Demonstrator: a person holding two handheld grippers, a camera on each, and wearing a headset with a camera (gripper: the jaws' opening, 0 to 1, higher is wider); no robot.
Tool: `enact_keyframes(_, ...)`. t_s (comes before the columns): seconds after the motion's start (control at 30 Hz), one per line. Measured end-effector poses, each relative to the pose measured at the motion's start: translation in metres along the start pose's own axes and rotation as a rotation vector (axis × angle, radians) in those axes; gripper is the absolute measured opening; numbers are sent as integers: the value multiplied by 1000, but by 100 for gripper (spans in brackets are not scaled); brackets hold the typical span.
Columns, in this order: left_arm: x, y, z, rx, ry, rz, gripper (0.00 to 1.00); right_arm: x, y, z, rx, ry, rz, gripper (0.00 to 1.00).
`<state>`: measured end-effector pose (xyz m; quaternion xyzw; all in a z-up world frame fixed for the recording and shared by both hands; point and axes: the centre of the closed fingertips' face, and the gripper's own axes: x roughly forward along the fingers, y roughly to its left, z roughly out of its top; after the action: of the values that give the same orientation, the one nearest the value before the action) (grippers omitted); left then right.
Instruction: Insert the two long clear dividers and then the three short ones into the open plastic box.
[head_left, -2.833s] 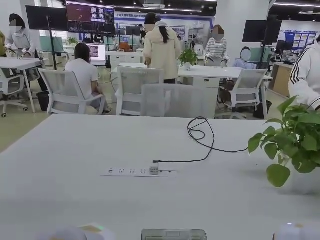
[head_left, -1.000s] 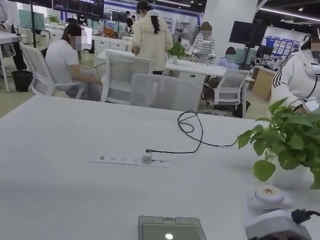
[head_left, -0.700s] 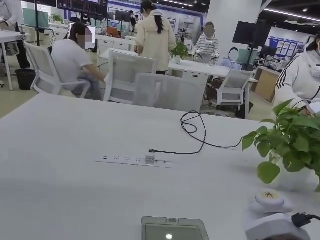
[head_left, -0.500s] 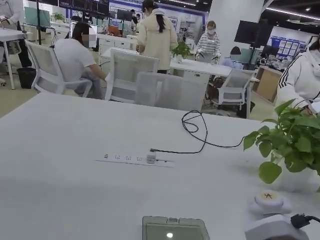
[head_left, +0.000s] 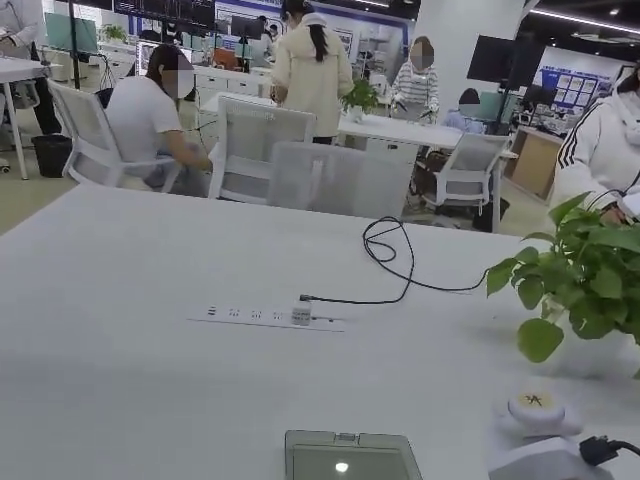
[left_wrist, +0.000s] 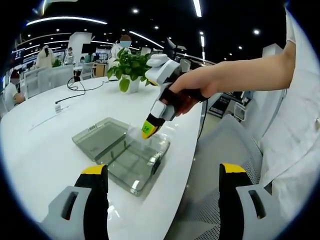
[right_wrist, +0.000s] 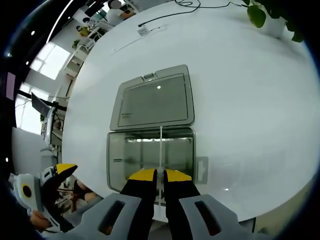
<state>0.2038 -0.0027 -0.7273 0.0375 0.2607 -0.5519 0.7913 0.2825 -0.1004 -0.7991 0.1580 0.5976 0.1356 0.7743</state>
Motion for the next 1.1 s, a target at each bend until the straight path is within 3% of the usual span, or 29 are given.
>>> enact_keyframes(0.13,0,0,0,0,2,0,94,1,0,0,-3,2,-1,7)
enact_keyframes(0.6,1,-1,-4,0,14,-3,94,9,11,0,-139,27,-28,8)
enact_keyframes(1.1,-1,0,-5,-8,23,11,94,24,7,-5,-163,30,-12,10)
